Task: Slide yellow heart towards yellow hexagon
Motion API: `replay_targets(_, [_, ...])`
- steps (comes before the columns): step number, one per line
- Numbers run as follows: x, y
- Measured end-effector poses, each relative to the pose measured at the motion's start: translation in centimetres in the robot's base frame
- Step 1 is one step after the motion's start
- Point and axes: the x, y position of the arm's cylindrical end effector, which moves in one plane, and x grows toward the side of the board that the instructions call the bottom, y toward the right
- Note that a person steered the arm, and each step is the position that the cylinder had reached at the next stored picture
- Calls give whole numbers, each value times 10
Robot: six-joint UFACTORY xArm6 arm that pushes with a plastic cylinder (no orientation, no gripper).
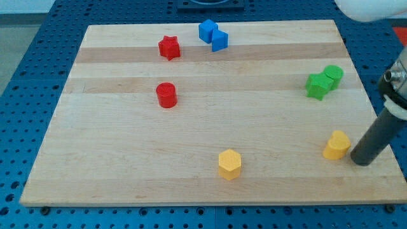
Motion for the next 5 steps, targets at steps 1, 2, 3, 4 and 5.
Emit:
replay_targets(1, [-10, 0])
replay_targets(2, [-9, -12])
replay_targets(3, [-7, -35])
replay_targets(4, [-6, -54])
replay_targets(5, [-9, -55])
